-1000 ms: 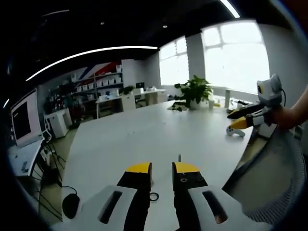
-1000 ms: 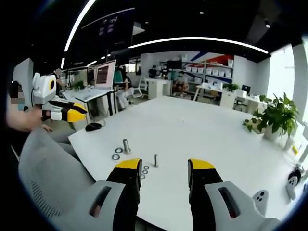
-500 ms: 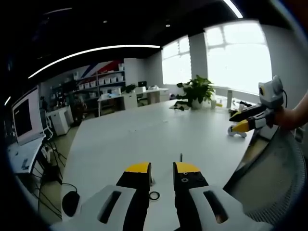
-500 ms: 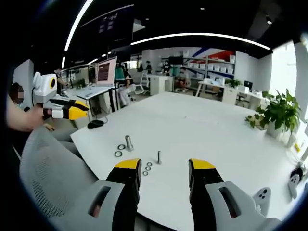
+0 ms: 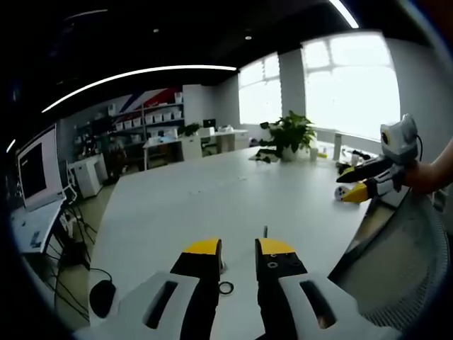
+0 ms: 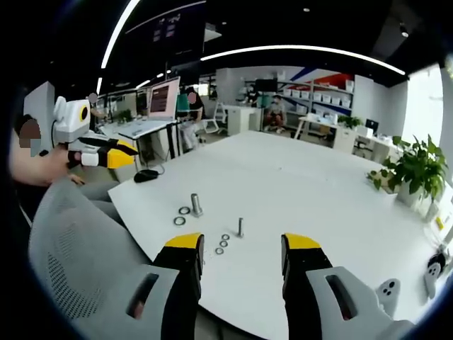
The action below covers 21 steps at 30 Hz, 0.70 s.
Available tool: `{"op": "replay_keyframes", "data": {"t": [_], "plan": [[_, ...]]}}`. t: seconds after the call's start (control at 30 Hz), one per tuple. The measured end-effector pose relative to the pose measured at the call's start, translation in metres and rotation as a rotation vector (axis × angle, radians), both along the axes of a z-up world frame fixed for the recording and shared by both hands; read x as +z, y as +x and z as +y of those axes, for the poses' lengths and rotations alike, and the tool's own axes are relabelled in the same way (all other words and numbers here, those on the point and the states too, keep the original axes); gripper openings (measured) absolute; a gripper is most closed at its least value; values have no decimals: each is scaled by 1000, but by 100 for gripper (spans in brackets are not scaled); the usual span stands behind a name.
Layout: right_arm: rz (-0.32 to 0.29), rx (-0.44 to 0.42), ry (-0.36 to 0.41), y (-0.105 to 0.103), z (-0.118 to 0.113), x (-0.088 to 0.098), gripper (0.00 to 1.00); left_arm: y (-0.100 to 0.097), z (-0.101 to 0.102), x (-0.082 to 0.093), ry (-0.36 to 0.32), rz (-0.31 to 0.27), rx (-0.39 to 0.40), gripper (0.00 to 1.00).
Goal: Place the washer onto the threaded stud by aligning its center hole with the stud, sliding it down to the base, and recovering from edge contact or off-axis alignment until the washer reaches the visible bottom stop.
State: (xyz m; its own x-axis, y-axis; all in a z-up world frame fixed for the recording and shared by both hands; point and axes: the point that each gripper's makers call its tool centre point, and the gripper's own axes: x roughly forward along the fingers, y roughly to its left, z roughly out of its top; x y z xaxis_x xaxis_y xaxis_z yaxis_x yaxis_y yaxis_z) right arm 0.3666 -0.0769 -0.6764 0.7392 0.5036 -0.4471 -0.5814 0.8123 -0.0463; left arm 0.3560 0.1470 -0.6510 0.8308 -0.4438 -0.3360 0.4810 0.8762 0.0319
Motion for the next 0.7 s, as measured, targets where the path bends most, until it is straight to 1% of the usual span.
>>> {"op": "replay_keyframes", "data": {"t": [0.27,0.5,0.57,0.6,0.63,0.7], "plan": [[5,-10,12,1,-2,1,46,0,0,0,-3,4,3,16],[10,7,-8,-2,0,-2,45,0,0,-3,4,15,5,17],[15,6,-10,-1,0,-3,45,2,5,4,-18,-12,30,16],[14,5,-10,-1,-1,-3,45,3,6,4,-34,-2,40,16],[10,3,-9,0,-1,-2,45,4,8,-1,-49,27,49,17],[13,1,-6,0,-1,-2,45,5,10,-7,-33,53,56,17]]}}
